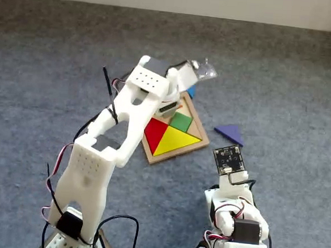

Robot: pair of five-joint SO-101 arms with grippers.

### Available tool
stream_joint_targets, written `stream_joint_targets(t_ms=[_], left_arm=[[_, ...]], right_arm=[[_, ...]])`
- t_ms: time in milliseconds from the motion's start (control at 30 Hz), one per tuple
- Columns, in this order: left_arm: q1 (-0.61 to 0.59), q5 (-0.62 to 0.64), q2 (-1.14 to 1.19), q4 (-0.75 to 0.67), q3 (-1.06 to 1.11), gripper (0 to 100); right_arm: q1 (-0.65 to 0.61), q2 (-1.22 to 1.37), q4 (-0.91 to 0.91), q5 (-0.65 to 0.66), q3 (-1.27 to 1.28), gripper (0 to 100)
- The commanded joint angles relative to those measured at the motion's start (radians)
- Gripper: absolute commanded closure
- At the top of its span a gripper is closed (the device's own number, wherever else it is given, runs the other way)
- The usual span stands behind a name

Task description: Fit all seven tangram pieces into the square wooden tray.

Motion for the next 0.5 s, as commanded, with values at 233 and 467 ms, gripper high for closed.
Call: stream_joint_targets(t_ms=[233,467], left_arm=[[-0.053,0.052,0.025,-0.044,-0.045,75],[-0.073,0.057,0.027,-0.04,-0.101,75]], right_arm=[[0.01,-0.015,0.004,-0.003,0.117,97.1],[0.01,-0.015,0.004,-0.003,0.117,97.1]])
